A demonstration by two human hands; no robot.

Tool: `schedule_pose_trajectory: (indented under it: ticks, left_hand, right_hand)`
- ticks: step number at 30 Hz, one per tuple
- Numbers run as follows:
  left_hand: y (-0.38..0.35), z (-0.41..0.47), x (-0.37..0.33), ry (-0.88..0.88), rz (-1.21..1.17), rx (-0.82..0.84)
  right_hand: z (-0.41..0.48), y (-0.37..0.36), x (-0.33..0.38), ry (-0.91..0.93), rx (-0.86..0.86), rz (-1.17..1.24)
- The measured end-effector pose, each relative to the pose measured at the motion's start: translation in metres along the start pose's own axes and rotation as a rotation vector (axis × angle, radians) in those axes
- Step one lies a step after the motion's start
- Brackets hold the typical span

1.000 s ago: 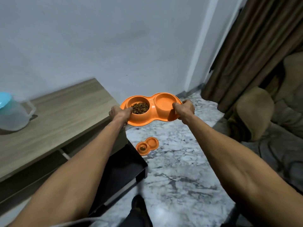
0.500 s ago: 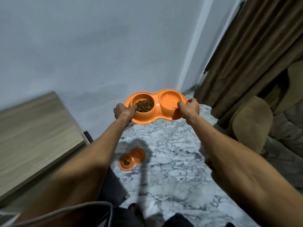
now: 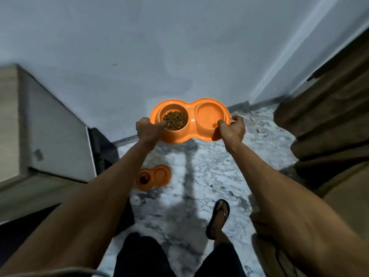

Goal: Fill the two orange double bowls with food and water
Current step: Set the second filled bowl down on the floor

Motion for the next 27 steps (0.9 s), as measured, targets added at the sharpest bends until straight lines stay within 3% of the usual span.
schedule_pose_trajectory:
  ticks: [9, 15, 21, 27]
  left_hand:
    - [-0.181, 0.071, 0.068, 0.177, 0.058, -0.052]
    - [-0.327, 0.131, 0.172, 0.231, 0.184, -0.053]
    - [-0.455, 0.169, 0.284, 0.322, 0.131, -0.045]
    - [-0.532, 0.184, 0.358, 0.341, 0.124, -0.014]
  right_hand:
    - [0.162, -0.063, -0.155, -0.056, 0.173, -0.111]
    - [0.244, -0.108, -0.319, -0.134, 0.156, -0.158]
    - [0.299, -0.141, -0.469, -0.142, 0.157, -0.217]
    - [0.329, -0.162, -0.561, -0.176, 0.175, -0.264]
Point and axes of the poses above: each hand's wrist, its own z-axis towards the middle knuckle, its own y-axis out of the back of the hand, x = y × z, the point moved 3 cm from there along z, towards the middle knuckle, and after that the axes turned 11 degrees about z, right-handed, at the moved point
